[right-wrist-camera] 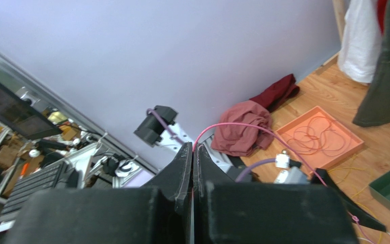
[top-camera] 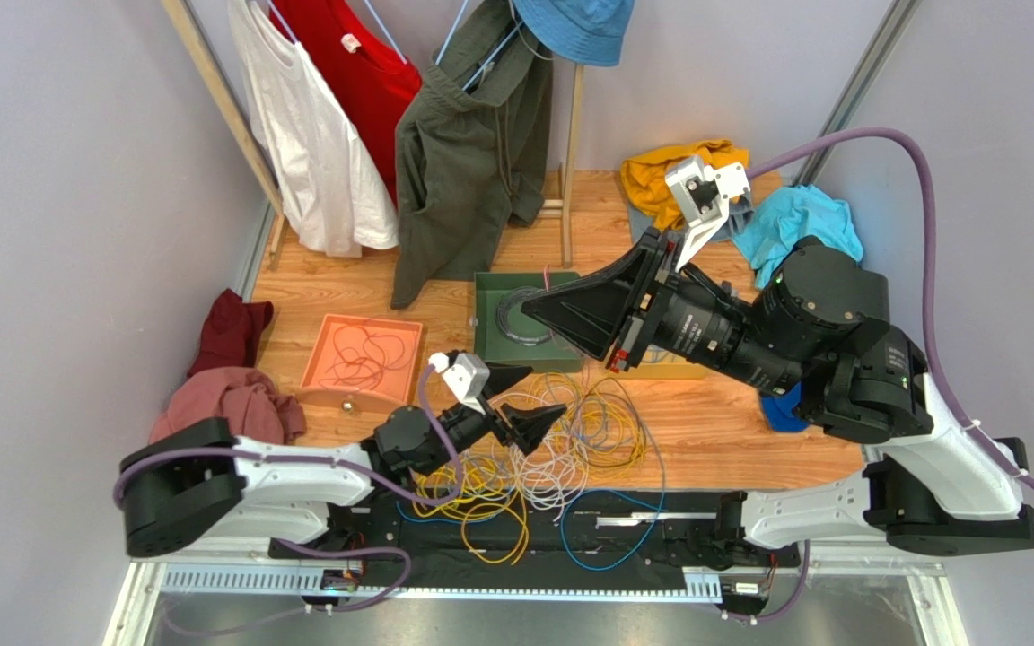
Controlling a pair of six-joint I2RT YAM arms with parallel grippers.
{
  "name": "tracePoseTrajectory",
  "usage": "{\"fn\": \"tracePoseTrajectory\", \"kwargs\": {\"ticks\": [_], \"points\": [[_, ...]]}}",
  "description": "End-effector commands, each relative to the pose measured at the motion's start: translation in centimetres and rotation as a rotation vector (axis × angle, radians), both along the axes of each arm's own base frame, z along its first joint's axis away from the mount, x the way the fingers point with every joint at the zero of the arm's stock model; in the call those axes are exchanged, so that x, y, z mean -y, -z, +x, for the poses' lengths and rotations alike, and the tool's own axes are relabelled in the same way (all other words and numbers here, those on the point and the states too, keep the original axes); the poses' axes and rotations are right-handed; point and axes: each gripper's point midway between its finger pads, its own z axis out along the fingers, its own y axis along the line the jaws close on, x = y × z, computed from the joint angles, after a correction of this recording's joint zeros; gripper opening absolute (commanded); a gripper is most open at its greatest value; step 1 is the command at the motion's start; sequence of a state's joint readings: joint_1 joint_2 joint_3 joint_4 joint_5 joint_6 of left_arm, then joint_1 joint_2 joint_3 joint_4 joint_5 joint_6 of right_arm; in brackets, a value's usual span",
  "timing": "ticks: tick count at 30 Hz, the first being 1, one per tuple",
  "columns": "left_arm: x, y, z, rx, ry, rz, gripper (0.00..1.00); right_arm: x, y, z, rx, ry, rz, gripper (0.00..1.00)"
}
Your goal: Untangle the cables
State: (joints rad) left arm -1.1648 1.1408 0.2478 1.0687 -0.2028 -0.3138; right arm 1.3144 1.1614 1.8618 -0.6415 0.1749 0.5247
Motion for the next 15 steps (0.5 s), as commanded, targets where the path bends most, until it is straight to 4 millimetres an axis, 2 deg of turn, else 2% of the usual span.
{"fn": "tracePoseTrajectory", "kwargs": {"ticks": [1, 3, 4, 6, 7, 9, 10, 12, 14, 15], "points": [[1.9, -5.2, 0.4, 0.134, 0.015, -0.183, 0.99, 0.0, -1.9, -2.4, -0.036, -0.115, 0.048, 0.00], [2.6, -6.1, 0.8, 0.148, 0.006, -0.203, 0.99, -0.1, -2.6, -3.2, -0.043, -0.148, 0.063, 0.00], [3.1, -5.6, 1.1, 0.153, 0.001, -0.183, 0.99, 0.0, -2.8, -3.6, -0.043, -0.165, 0.070, 0.00], [3.7, -6.3, 1.6, 0.168, -0.015, -0.198, 0.99, 0.0, -3.1, -4.2, -0.052, -0.190, 0.081, 0.00], [4.0, -5.9, 2.0, 0.176, -0.024, -0.179, 0.99, 0.1, -3.3, -4.6, -0.053, -0.208, 0.088, 0.00], [4.5, -6.7, 2.4, 0.185, -0.038, -0.202, 0.99, 0.3, -3.5, -5.1, -0.056, -0.227, 0.098, 0.00], [4.9, -6.2, 2.6, 0.186, -0.040, -0.189, 0.99, 0.4, -3.7, -5.3, -0.055, -0.235, 0.102, 0.00], [5.5, -6.7, 2.8, 0.193, -0.036, -0.201, 0.98, 0.6, -3.6, -5.6, -0.057, -0.240, 0.099, 0.00], [6.1, -6.0, 3.3, 0.185, -0.049, -0.184, 0.95, 0.9, -3.6, -5.6, -0.055, -0.238, 0.100, 0.00], [6.2, -6.0, 3.7, 0.183, -0.063, -0.184, 0.90, 1.1, -3.7, -5.7, -0.056, -0.238, 0.105, 0.00]]}}
